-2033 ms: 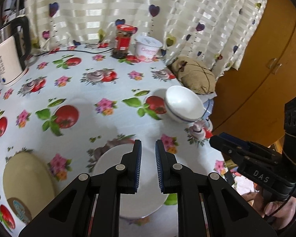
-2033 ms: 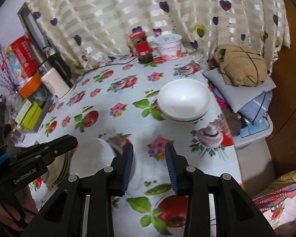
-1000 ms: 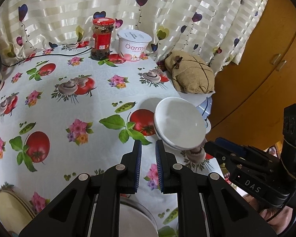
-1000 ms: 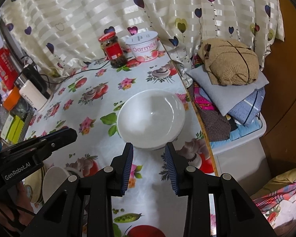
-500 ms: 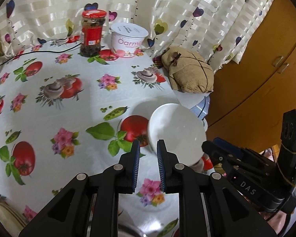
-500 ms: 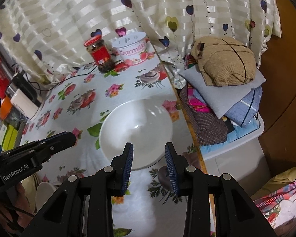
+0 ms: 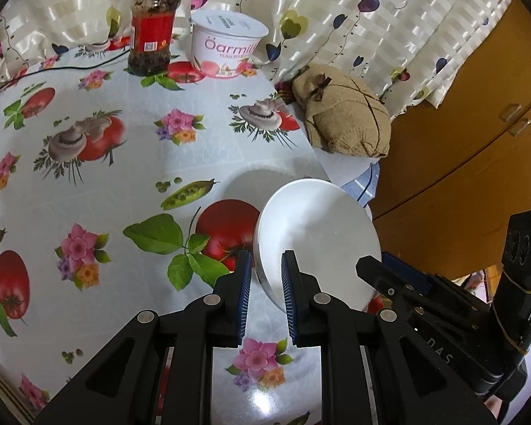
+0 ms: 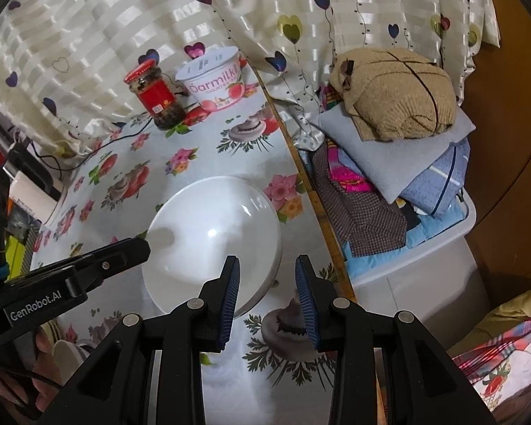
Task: Organize plates and bowls
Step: 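Grasp the rim of the blue-rimmed white bowl and lift it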
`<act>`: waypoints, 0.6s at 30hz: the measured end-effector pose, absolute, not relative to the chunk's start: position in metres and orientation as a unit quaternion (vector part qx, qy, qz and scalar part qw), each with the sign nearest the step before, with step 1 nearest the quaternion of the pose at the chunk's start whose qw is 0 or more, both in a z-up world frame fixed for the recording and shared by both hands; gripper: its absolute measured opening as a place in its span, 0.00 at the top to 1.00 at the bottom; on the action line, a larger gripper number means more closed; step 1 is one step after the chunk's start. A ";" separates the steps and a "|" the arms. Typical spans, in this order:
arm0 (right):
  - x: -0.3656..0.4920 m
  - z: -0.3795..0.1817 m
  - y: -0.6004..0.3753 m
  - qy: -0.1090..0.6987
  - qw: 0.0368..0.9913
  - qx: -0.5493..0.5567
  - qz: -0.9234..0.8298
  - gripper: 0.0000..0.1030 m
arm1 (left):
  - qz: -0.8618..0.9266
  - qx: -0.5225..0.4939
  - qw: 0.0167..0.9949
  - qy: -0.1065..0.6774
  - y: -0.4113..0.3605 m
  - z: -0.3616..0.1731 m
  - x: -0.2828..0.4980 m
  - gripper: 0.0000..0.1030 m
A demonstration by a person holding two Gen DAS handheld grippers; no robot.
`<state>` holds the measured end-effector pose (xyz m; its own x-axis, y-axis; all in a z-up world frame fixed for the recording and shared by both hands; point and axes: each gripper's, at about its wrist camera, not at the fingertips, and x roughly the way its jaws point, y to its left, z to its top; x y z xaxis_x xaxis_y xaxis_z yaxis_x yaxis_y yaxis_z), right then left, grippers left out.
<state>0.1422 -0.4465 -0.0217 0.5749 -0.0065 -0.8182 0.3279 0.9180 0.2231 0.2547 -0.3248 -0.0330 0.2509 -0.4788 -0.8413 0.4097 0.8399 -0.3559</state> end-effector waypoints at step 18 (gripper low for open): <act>0.145 -0.029 -0.445 0.455 0.866 0.185 -0.093 0.82 | -0.276 -0.031 0.788 0.549 -0.325 -0.035 0.250 0.85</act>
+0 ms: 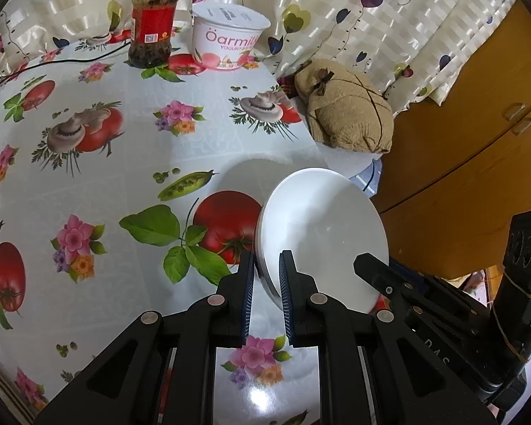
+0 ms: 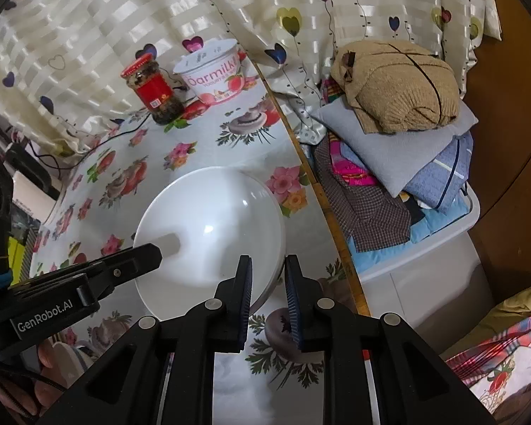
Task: Organize plates and bowls
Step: 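Grasp the rim of the blue-rimmed white bowl and lift it, then carry the held white bowl back toward the bowl stack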
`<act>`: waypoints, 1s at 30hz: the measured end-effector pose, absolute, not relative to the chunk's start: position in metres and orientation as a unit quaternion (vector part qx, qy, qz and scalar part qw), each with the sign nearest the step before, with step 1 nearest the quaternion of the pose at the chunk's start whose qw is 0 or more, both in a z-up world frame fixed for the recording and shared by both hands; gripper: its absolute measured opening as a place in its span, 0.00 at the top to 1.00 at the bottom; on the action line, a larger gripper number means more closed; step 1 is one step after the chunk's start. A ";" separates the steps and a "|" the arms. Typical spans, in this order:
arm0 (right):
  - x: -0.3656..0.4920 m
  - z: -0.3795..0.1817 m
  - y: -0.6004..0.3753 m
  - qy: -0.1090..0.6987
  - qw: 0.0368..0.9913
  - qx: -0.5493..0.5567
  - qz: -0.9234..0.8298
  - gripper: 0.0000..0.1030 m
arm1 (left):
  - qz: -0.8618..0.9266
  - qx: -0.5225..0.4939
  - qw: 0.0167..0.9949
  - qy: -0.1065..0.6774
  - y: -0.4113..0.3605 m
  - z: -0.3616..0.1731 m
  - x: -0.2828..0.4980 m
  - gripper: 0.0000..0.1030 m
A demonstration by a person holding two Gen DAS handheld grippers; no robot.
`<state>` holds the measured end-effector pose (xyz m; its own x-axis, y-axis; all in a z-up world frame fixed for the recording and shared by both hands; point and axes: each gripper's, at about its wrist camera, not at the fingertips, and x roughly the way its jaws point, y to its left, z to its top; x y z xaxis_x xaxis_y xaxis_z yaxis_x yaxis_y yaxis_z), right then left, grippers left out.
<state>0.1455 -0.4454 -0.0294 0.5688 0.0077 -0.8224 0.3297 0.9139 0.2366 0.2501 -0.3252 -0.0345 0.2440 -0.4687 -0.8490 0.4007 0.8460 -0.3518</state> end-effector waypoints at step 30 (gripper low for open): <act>0.102 0.031 -0.366 0.422 0.892 0.149 -0.059 0.82 | -0.251 -0.041 0.833 0.492 -0.253 0.027 0.187 0.85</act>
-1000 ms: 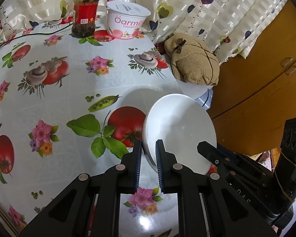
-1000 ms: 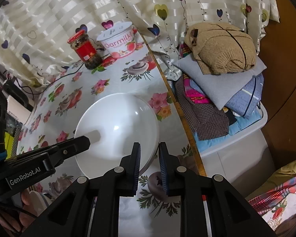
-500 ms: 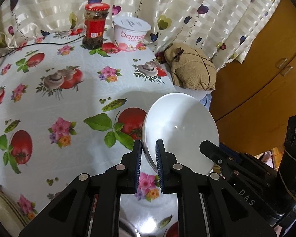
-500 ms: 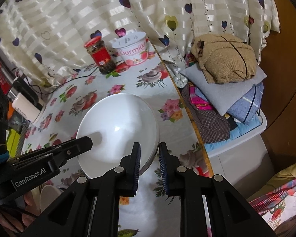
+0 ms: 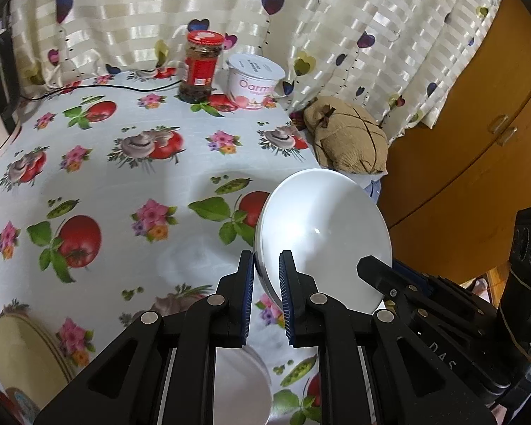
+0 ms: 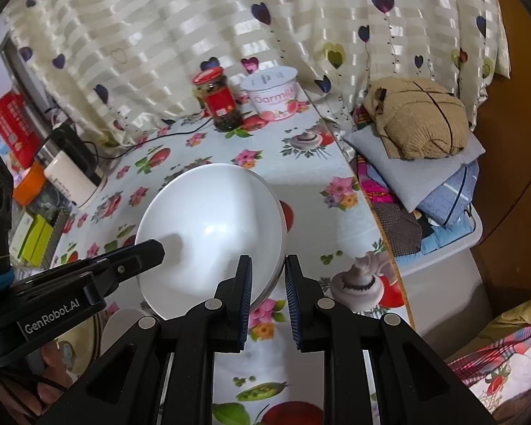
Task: Organize plates and bowls
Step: 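Carry the held white bowl back toward the bowl stack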
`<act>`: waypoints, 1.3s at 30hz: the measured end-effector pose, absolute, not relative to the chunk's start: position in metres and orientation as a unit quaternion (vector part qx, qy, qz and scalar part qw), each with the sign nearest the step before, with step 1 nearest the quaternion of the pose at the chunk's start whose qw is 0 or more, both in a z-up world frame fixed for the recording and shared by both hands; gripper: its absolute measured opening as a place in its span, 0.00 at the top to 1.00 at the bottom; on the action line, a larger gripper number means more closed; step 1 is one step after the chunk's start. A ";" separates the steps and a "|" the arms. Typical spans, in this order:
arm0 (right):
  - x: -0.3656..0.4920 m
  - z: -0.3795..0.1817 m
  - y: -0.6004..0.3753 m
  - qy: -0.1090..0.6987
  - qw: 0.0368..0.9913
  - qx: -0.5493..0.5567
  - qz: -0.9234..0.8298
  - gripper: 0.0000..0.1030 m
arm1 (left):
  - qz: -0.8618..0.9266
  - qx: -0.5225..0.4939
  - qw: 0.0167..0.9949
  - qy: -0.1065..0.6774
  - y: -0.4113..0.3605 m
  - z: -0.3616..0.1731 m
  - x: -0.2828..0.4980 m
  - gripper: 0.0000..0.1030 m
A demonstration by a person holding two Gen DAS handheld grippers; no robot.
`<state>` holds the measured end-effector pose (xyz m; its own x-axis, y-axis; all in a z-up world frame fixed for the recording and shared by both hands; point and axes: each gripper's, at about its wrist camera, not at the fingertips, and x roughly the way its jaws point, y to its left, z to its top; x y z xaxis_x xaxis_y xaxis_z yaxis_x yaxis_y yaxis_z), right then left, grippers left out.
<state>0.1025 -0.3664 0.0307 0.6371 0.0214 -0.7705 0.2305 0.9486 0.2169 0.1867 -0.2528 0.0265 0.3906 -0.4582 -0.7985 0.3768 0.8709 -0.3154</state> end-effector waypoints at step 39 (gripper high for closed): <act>0.056 0.029 -0.258 0.447 0.887 0.111 0.034 0.82 | -0.176 -0.075 0.839 0.509 -0.146 0.020 0.108 0.85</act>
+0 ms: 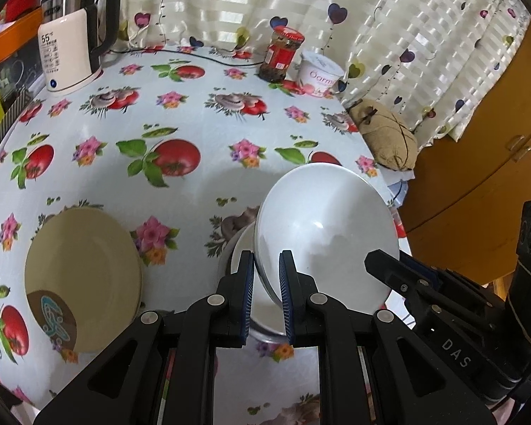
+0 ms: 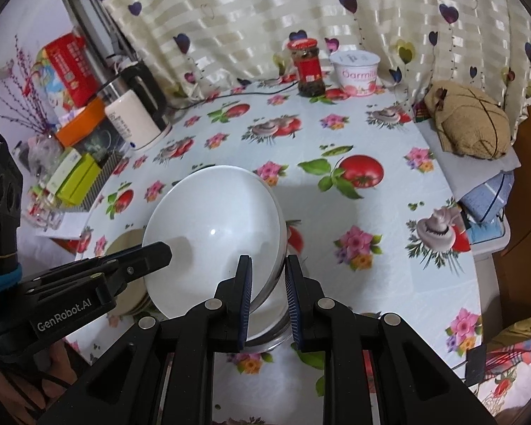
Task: Organize plates and bowls
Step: 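Carry the held white bowl back toward the bowl stack, then lower the white bowl into the nested bowls and open the left gripper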
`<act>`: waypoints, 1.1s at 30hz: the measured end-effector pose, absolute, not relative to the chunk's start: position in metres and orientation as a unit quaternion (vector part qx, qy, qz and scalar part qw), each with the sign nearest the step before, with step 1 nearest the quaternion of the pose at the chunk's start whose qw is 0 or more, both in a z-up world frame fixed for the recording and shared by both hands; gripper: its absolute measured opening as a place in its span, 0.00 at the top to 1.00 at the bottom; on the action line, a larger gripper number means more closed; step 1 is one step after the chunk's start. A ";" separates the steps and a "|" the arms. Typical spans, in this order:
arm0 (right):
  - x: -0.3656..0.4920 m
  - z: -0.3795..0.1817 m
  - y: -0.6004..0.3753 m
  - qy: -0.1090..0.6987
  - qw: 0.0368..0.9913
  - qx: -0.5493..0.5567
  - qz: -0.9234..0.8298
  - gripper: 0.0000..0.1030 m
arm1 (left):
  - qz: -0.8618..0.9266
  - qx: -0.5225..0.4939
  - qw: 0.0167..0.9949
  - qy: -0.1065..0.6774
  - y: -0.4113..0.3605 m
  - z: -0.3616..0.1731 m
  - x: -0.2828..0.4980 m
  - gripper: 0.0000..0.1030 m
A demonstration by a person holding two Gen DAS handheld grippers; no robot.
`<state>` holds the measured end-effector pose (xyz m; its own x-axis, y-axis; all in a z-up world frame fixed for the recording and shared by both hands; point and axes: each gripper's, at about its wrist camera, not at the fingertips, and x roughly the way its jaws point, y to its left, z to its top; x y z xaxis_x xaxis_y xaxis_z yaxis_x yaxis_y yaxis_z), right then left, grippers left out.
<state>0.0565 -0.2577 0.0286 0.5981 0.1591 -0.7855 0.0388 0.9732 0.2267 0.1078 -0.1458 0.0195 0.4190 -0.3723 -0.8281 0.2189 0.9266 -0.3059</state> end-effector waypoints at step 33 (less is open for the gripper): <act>0.066 -0.001 -0.259 0.492 0.862 0.112 0.040 0.81 | -0.174 -0.060 0.819 0.543 -0.148 -0.011 0.108 0.84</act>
